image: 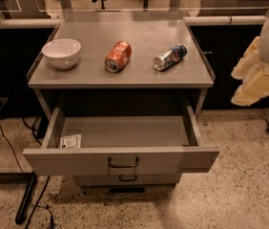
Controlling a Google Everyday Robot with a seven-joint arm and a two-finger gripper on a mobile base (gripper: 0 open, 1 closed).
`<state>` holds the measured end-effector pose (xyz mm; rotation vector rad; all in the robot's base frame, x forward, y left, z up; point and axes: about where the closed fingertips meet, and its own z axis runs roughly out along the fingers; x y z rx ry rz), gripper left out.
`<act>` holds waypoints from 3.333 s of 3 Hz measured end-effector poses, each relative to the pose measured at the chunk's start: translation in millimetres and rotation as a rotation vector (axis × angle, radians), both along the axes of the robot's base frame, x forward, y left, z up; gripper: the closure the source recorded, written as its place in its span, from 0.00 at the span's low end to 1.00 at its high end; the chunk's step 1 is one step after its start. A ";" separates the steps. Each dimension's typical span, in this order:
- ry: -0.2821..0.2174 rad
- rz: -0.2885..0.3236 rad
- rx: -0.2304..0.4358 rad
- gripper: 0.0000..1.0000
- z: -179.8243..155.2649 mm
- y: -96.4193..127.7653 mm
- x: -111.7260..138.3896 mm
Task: Close top drawer
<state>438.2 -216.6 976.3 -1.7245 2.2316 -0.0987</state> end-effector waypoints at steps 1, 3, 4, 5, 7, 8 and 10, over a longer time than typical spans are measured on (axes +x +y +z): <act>0.000 0.000 0.000 0.77 0.0 0.0 0.0; 0.029 -0.017 0.003 1.00 -30.5 5.2 -10.2; 0.128 -0.039 0.001 1.00 -102.7 18.3 -20.7; 0.208 -0.031 -0.002 1.00 -155.9 33.8 -24.2; 0.275 -0.046 0.000 1.00 -201.3 37.2 -28.3; 0.268 -0.083 -0.003 1.00 -245.5 36.8 -15.8; 0.208 -0.114 -0.045 1.00 -290.0 32.2 14.5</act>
Offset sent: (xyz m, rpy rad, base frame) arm -0.0017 0.0010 -0.0045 0.0122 0.0112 -0.0012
